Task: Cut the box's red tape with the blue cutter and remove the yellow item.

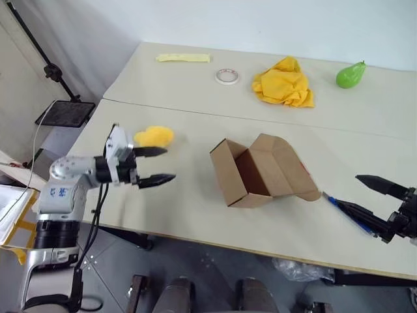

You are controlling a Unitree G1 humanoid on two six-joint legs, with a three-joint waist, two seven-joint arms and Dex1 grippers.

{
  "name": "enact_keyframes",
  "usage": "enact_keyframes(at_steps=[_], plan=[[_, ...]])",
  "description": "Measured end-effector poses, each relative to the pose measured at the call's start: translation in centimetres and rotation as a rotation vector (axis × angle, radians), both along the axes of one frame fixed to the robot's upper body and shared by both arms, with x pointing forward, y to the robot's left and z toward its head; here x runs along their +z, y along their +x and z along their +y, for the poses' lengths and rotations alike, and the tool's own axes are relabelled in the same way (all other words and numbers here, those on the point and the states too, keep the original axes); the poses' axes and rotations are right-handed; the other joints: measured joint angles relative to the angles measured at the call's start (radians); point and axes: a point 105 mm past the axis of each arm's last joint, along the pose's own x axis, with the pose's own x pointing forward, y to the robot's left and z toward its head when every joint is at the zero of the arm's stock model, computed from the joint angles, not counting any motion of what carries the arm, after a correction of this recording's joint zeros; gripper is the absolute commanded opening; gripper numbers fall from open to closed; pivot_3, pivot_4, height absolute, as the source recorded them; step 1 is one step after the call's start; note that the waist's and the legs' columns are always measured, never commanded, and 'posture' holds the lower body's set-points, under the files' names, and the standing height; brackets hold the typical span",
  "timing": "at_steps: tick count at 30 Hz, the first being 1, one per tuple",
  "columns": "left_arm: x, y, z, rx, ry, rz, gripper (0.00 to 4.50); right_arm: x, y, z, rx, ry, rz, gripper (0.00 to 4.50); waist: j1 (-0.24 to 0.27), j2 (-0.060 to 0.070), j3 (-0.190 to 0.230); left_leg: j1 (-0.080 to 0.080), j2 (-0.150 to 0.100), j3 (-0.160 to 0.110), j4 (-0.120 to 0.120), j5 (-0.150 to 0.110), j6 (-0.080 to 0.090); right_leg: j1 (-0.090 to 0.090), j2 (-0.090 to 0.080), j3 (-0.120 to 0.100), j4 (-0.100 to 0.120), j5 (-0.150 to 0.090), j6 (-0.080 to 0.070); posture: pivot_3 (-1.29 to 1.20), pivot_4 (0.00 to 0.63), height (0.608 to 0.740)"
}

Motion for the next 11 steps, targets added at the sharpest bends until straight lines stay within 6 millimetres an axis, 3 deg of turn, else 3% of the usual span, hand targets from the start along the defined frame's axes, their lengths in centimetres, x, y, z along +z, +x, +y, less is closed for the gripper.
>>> enact_keyframes(at_steps=[5,8,11], plan=[[-1.3,-0.9,1.4,-0.031,0.083,0.016,4.48,-2.2,-0.5,-0.5,-0.017,-0.051,0.062,4.5,0.008,0.001,0.0,0.001,0.0,-0.001,0.0,0.0,0.0,0.005,0.0,0.0,-0.006,0.0,0.0,0.0,0.15,0.74],[-2.0,-0.7,1.3,-0.033,0.089,0.015,4.48,-3.7,-0.5,-1.4,-0.048,-0.086,0.104,4.5,0.01,0.001,0.0,0.001,0.0,-0.001,0.0,0.0,0.0,0.006,0.0,0.0,-0.007,0.0,0.0,0.0,0.15,0.74],[-2.3,-0.4,0.4,-0.035,0.059,-0.004,4.48,-3.6,-0.1,-1.9,-0.072,-0.106,0.084,4.5,0.009,0.002,0.0,0.001,0.0,-0.001,0.0,0.0,0.0,0.006,0.0,0.0,-0.007,0.0,0.0,0.0,0.15,0.74]])
